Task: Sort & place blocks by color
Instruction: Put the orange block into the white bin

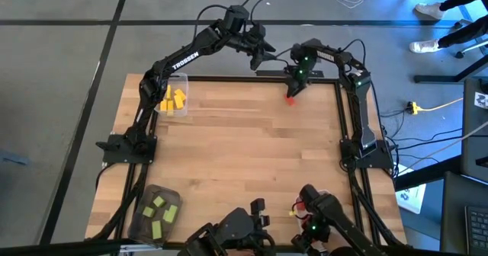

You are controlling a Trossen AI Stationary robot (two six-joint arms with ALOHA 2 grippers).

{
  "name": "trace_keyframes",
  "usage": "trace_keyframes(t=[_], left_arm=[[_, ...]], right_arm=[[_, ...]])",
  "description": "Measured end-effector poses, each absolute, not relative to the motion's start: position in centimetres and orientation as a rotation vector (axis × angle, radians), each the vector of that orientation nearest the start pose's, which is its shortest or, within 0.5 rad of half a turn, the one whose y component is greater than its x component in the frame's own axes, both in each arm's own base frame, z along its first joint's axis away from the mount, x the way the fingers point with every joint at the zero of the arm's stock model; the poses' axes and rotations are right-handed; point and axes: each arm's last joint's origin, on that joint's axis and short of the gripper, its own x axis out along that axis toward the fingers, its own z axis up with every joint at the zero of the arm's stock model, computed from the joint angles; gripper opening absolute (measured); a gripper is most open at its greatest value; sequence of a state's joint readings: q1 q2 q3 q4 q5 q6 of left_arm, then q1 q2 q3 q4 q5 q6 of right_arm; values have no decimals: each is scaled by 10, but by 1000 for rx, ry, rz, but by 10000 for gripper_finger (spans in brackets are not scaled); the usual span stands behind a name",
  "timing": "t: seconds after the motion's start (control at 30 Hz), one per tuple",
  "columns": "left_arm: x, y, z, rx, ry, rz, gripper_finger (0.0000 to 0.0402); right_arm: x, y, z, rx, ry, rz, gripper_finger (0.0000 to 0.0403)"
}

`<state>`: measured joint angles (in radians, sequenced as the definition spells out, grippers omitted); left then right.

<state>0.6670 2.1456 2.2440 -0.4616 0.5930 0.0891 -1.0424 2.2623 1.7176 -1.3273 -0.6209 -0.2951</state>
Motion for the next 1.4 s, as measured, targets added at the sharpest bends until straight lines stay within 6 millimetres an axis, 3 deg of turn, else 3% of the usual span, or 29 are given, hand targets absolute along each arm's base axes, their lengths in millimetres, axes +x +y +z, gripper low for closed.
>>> trace_keyframes(t=[0.17,0.27,0.47,0.73,0.87,1.07,1.2,1.4], left_arm=[[393,289,376,-127,300,60,176],[389,288,374,-97,341,53,176],[365,279,378,34,504,39,176],[354,272,377,243,632,-8,176],[370,269,363,356,640,-61,176],[413,259,346,531,568,-24,176],[441,252,327,592,511,-42,176],[465,247,299,618,518,-36,176]], right_arm=[[218,-346,156,1085,1338,-214,213],[215,-351,174,1004,1405,-333,213],[201,-350,240,868,1325,-448,213],[175,-318,326,713,1141,-547,213],[163,-294,367,633,1024,-600,213],[142,-254,416,531,869,-662,213],[129,-230,438,495,793,-691,213],[116,-204,458,463,719,-717,213]])
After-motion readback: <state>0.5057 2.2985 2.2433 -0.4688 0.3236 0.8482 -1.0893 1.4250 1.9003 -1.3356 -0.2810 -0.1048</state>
